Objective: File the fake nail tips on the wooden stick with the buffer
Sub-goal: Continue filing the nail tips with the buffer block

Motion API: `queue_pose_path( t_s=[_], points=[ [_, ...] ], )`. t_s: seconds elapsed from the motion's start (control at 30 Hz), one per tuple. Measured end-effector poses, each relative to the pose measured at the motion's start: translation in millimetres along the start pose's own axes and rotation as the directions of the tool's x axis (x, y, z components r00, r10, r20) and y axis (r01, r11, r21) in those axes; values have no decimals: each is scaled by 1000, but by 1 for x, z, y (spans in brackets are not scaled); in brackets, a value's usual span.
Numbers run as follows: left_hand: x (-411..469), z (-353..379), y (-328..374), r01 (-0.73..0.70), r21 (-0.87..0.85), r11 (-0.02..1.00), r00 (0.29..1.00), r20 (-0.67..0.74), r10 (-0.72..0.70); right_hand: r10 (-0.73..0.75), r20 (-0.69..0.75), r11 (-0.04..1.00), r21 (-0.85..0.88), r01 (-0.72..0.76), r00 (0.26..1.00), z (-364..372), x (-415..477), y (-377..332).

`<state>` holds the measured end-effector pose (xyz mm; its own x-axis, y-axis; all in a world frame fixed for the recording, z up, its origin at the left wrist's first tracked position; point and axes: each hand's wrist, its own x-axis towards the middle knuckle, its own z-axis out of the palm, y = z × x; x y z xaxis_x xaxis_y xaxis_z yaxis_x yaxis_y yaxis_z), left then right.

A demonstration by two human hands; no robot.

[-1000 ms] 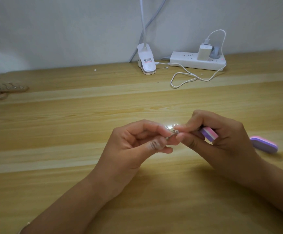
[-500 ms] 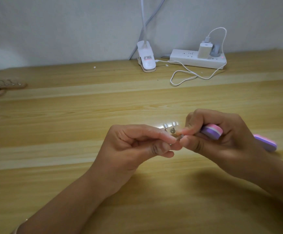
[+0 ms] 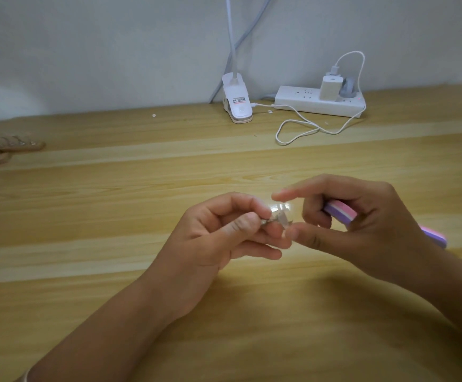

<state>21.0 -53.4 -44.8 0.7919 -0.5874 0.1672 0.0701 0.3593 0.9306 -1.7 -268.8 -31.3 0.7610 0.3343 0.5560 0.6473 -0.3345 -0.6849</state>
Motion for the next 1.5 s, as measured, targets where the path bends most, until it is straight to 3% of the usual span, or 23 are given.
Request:
queue_pose_path(
  t_s=[0.2,0.43,0.53,0.6,0.67,0.73,0.77,0.83,0.93,1.0,1.1,1.5],
  points=[
    [0,0,-2,38,-26,999,999,16,-37,-43,-7,999,-20,43,999,3,-1,-1],
    [0,-1,0,27,-14,1000,999,-42,-28,27,-106,997,-65,-34,994,10,0,1],
    [0,0,4,15,83,996,997,-81,-8,66,-115,998,-16,-68,991,12,2,4],
    [-1,-1,5,-28,278,960,988,-136,68,92,-134,996,6,-92,987,10,3,6],
    [-4,-4,4,-104,618,779,952,-165,257,110,-149,994,0,-112,983,8,3,10],
    [-5,-7,4,-98,901,423,896,-105,431,115,-157,991,-43,-123,981,7,4,13],
    [-5,-9,5,-49,961,272,883,-86,461,114,-155,989,-73,-127,981,8,4,15],
    [-3,-12,5,81,986,149,901,-136,413,123,-143,984,-112,-140,982,11,3,17],
    [1,-20,3,172,970,172,959,-205,197,127,-130,979,-144,-145,983,15,2,20],
    [3,-23,2,185,939,292,966,-227,120,97,-118,975,-187,-118,988,18,2,21],
    [5,-25,0,170,895,413,965,-236,114,65,-105,961,-262,-91,992,22,1,19],
    [6,-21,-3,133,890,437,971,-205,123,73,-71,926,-366,-95,995,27,-3,14]
  ],
)
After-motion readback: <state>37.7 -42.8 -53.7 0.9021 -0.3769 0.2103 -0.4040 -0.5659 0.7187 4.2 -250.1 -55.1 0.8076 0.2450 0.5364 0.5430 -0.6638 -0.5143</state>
